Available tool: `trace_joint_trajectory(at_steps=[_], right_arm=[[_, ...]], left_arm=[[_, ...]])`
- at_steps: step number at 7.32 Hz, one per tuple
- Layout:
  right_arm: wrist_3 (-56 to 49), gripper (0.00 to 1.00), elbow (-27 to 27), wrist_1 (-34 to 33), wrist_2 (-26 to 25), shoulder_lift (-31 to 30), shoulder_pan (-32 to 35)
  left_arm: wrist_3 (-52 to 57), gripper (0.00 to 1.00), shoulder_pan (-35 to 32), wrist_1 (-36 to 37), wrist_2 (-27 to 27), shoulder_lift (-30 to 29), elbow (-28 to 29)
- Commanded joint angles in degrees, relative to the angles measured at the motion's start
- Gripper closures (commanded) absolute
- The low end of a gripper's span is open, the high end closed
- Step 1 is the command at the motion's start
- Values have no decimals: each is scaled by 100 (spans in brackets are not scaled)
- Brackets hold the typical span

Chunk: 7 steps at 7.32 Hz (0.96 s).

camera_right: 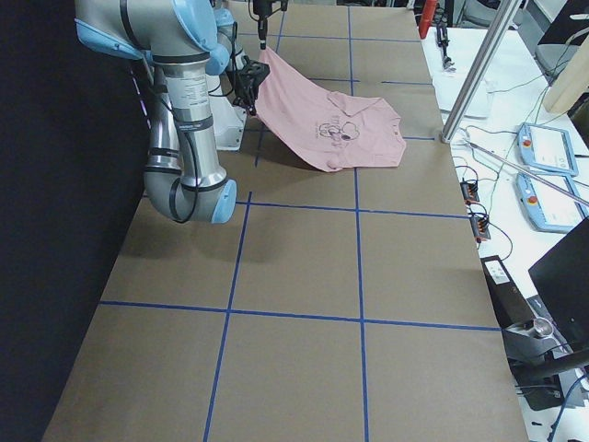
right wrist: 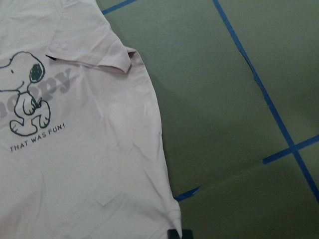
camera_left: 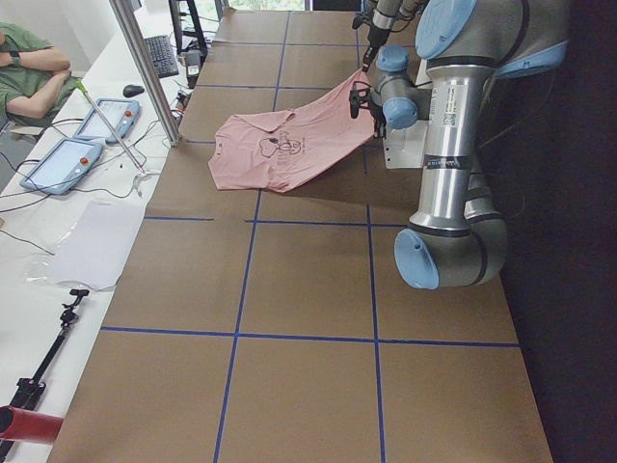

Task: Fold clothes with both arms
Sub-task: 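Lift the hem with both grippers and fold it onto the collar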

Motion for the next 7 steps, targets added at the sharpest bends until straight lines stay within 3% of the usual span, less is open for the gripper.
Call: trace_joint_trajectory(at_steps=[1, 2, 4, 7], right_arm=[[-776, 100, -239, -363, 70, 354, 439], [-1380, 100, -617, 116, 96, 407, 955], [-2025, 100, -2325, 1843, 900, 434, 2263], [-2422, 100, -3972, 3194, 966, 766, 2918]], left_arm=[[778, 100, -566, 769, -187, -785, 463], [1269, 100, -1185, 726, -247, -1047, 1111], [2193, 100, -2049, 438, -257, -1400, 2308], [2399, 100, -2526, -791, -239, -1637, 3863]])
